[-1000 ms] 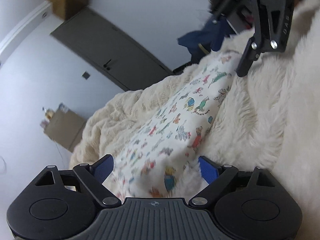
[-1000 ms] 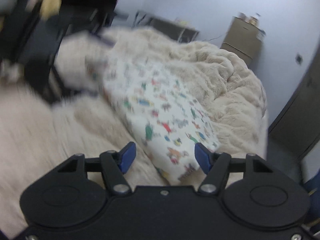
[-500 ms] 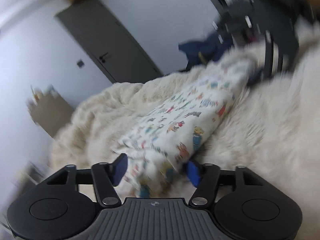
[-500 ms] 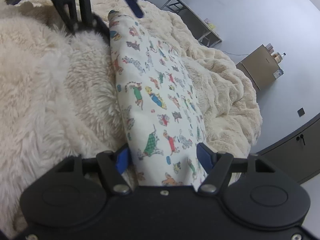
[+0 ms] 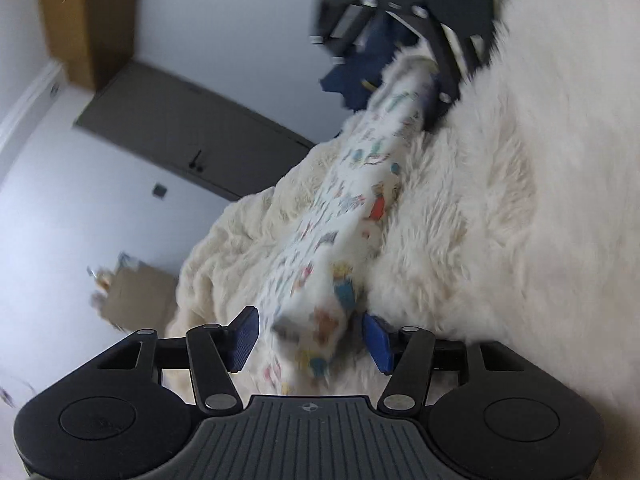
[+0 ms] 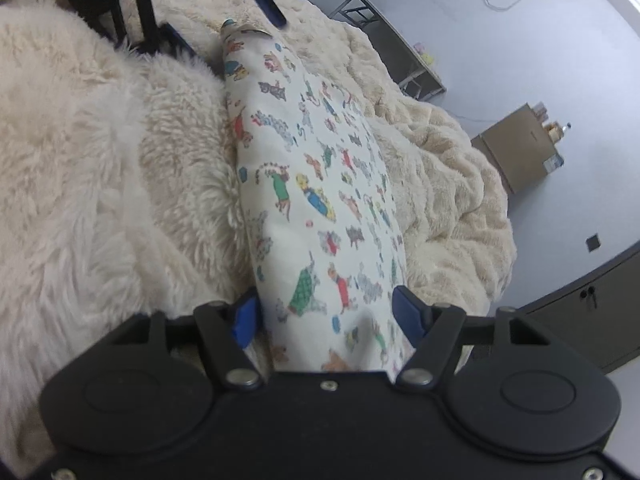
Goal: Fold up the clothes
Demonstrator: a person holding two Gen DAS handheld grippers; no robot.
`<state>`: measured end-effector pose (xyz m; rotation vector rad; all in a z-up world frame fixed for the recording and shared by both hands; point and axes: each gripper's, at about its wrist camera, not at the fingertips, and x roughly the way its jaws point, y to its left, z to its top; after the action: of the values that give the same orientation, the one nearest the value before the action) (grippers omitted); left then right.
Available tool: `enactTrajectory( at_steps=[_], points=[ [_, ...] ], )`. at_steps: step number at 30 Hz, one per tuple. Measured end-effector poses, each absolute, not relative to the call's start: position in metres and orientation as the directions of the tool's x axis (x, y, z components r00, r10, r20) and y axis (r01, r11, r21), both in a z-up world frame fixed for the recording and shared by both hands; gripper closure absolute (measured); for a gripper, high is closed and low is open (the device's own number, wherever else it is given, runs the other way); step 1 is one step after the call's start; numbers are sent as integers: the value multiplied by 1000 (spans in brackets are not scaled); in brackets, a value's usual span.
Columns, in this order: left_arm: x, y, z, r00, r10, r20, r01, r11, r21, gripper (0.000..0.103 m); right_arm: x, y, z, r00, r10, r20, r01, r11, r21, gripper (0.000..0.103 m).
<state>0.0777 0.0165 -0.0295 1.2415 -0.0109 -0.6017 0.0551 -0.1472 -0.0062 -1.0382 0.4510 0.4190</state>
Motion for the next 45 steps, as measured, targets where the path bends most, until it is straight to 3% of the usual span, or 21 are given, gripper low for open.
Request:
enactTrajectory(
  at_steps=[6, 7, 10, 11, 12, 13, 14, 17, 26, 34, 41, 45],
  points=[
    [110, -16, -36, 868, -430, -247, 342, 159, 926, 49, 66, -139, -6, 861, 93, -500, -490, 415, -767, 36],
    [114, -15, -31, 861, -433, -267, 371, 175, 912, 56, 66, -140, -8, 861, 80, -503, -489, 405, -773, 36],
    [127, -12, -23, 847, -434, -308, 435, 231, 870, 63, 67, -149, -18, 860, 38, -509, -484, 375, -791, 38],
    [131, -12, -21, 843, -433, -319, 451, 247, 857, 63, 68, -151, -20, 860, 34, -509, -483, 373, -792, 41],
    [135, -14, -24, 841, -430, -327, 455, 240, 857, 71, 69, -154, -21, 857, 45, -513, -489, 384, -783, 43],
    [138, -16, -26, 840, -428, -334, 459, 232, 857, 84, 71, -156, -21, 855, 53, -517, -494, 392, -776, 51],
    [141, -18, -29, 839, -425, -341, 462, 225, 858, 87, 72, -155, -21, 856, 53, -514, -493, 380, -783, 67],
    [148, -20, -16, 847, -418, -329, 452, 239, 860, 90, 78, -153, -18, 866, 48, -497, -485, 313, -816, 79],
    [124, 44, 110, 861, -421, -286, 440, 334, 834, 91, 91, -114, 96, 806, 241, -541, -591, 269, -761, 81],
    [100, 145, 157, 898, -303, -320, 418, 355, 837, 90, 95, -50, 180, 729, 404, -553, -651, 158, -743, 81],
    [117, 261, 132, 933, -65, -355, 348, 419, 838, 90, 129, 60, 160, 616, 513, -598, -723, 67, -688, 81],
    [144, 305, 112, 941, 50, -335, 276, 458, 845, 90, 170, 134, 128, 631, 521, -575, -690, 37, -723, 81]
  ],
)
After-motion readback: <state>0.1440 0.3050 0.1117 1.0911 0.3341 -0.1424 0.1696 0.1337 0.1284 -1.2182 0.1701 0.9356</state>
